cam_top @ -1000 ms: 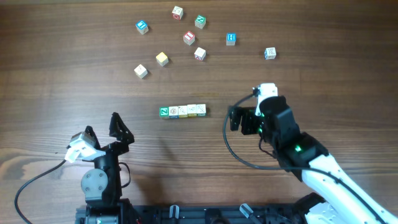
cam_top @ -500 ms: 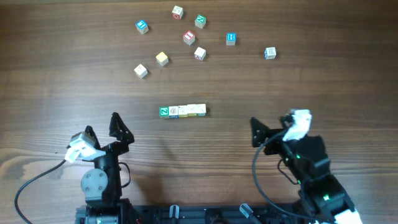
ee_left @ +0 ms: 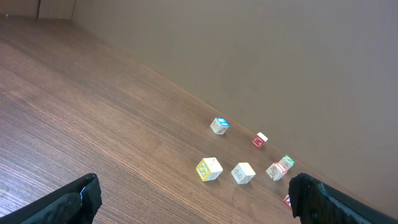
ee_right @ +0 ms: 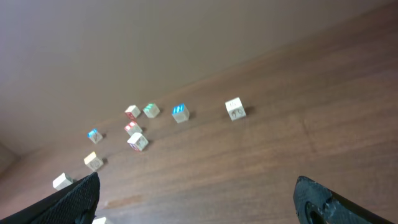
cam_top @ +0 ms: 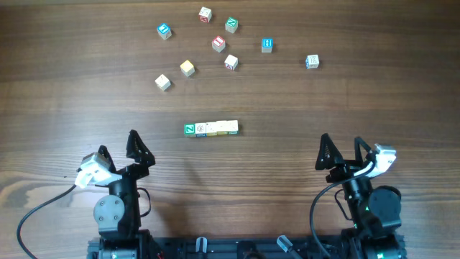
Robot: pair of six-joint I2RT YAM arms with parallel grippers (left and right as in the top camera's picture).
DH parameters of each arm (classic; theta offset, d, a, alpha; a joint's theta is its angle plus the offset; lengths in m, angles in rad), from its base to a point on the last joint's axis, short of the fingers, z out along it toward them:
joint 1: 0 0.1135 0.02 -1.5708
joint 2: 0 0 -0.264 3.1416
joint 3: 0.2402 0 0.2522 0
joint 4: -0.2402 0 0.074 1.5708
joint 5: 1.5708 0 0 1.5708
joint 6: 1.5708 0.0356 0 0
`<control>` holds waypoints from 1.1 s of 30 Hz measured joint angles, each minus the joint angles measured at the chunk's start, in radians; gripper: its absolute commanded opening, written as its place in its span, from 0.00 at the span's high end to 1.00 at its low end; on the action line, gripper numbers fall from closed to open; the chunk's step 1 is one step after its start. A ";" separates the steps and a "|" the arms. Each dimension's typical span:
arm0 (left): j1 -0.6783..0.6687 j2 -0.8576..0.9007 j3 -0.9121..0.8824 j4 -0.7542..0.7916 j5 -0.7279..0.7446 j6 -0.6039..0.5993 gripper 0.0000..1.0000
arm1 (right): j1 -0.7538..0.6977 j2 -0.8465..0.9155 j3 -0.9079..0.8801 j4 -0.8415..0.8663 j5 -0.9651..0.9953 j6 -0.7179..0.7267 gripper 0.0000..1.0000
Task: Form a horizontal line
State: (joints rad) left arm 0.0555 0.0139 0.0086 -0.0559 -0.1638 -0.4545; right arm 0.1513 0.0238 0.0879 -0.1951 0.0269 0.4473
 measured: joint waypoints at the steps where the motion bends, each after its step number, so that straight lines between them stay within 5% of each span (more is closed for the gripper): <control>1: 0.000 0.000 0.000 0.000 0.000 0.000 0.00 | -0.002 -0.004 0.000 0.016 0.000 0.000 0.00; 11: 0.000 0.000 0.000 0.000 0.000 0.000 0.00 | -0.011 -0.010 -0.013 0.566 0.000 0.000 0.00; 24: 0.000 0.000 0.000 0.000 0.000 0.000 0.00 | -0.011 -0.011 -0.014 0.993 0.001 0.000 0.00; 33: 0.000 0.000 0.000 0.000 0.000 0.000 0.00 | -0.011 -0.011 -0.082 1.005 0.001 0.000 0.00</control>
State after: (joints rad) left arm 0.0555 0.0139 0.0086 -0.0555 -0.1635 -0.4549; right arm 0.1402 0.0124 0.0063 0.8097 0.0277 0.4473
